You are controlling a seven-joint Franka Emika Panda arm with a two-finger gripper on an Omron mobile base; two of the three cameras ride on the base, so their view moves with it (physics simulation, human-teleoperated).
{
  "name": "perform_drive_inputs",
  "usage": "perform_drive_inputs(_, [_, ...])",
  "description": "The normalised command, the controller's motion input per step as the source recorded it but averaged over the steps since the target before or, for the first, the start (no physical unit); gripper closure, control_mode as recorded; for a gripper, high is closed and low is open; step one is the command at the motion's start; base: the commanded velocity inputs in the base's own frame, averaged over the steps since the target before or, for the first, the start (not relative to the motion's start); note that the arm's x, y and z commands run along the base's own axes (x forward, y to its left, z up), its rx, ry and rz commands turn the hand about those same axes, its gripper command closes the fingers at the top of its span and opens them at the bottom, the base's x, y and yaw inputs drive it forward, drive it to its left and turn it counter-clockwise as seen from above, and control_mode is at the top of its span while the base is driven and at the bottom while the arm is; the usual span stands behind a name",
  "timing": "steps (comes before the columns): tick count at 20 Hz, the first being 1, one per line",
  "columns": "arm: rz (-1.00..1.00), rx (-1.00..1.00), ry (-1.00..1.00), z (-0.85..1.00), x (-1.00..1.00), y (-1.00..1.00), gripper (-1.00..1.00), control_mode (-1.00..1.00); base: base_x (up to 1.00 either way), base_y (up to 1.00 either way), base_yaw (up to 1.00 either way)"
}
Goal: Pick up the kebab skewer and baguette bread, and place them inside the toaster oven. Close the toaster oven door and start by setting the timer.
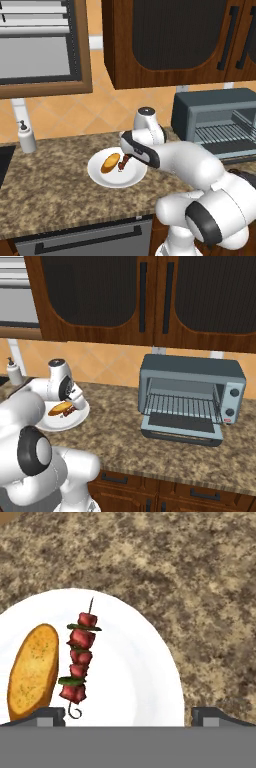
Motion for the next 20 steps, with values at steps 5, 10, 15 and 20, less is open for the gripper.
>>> perform_drive_inputs(5, [-0.04,0.0,0.0,-0.09,0.31,0.12,-1.0,-1.0,0.0,0.0,0.0])
perform_drive_inputs(10, [0.0,0.0,0.0,-0.15,0.35,0.0,-1.0,-1.0,0.0,0.0,0.0])
perform_drive_inputs(15, [0.0,0.0,0.0,-0.26,0.35,0.01,-1.0,-1.0,0.0,0.0,0.0])
perform_drive_inputs(20, [0.0,0.0,0.0,-0.27,0.28,0.13,-1.0,-1.0,0.0,0.0,0.0])
